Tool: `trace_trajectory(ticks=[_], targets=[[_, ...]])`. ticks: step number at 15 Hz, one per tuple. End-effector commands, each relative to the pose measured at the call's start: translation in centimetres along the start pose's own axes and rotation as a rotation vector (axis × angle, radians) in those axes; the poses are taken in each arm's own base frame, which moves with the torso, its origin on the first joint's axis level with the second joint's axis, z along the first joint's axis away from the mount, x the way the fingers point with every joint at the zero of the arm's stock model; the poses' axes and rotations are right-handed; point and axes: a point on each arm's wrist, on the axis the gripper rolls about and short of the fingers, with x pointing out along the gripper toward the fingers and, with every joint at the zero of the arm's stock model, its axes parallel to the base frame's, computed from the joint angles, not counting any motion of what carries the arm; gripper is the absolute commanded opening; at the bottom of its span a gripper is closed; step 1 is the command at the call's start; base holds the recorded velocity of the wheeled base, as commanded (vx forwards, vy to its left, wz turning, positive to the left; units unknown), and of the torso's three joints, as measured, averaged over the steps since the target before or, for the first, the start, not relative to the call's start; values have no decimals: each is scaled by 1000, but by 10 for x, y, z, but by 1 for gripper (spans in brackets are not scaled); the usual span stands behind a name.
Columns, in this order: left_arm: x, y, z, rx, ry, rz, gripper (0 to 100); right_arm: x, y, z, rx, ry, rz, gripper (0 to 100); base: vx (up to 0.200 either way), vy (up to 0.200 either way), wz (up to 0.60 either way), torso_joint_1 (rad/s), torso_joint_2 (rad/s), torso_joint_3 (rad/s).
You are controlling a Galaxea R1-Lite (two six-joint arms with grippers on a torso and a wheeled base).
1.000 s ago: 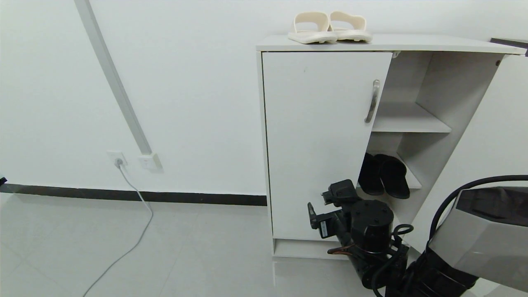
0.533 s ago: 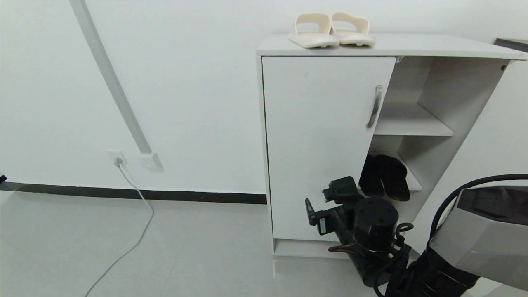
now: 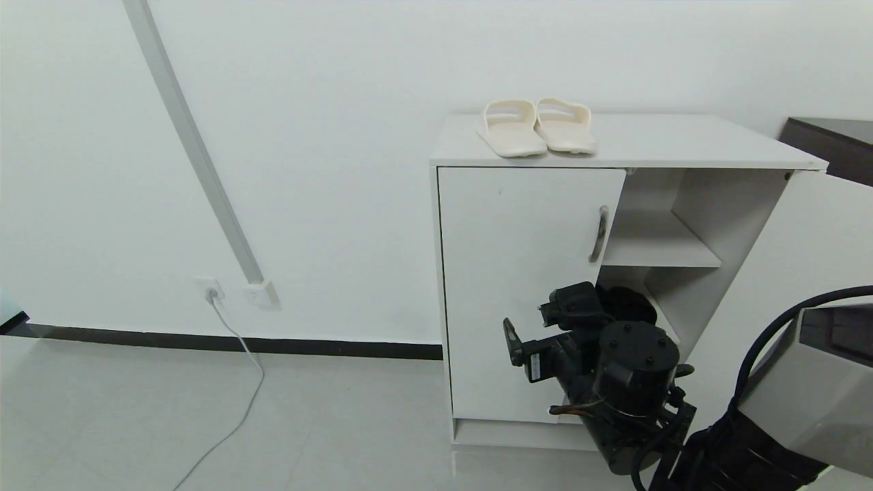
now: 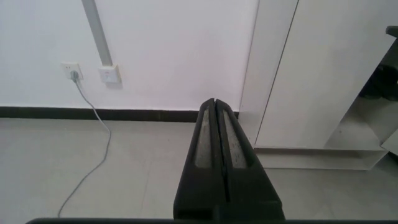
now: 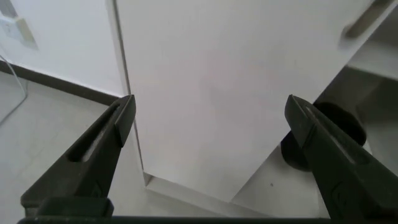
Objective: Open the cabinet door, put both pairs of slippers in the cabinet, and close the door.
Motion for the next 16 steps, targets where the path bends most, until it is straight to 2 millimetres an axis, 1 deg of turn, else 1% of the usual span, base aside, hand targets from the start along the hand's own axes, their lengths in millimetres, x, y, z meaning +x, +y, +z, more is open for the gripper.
trace_trajectory(ticks=[1,3,5,16], targets=[[0,0,0,0,2,0,0,-1,-2,3,4,-6,-5,100,0,0,0,139,-466,-325],[0,0,0,14,7,-7,0,0,-3,2,2,-3,-9,100,0,0,0,154,-466,-322],[0,0,0,17,3,-3,0,0,-4,-4,-9,15,-11,100,0,0,0,166,-483,-315],[0,0,0,17,2,-12,0,0,-4,-4,-9,14,0,100,0,0,0,211,-525,-314]])
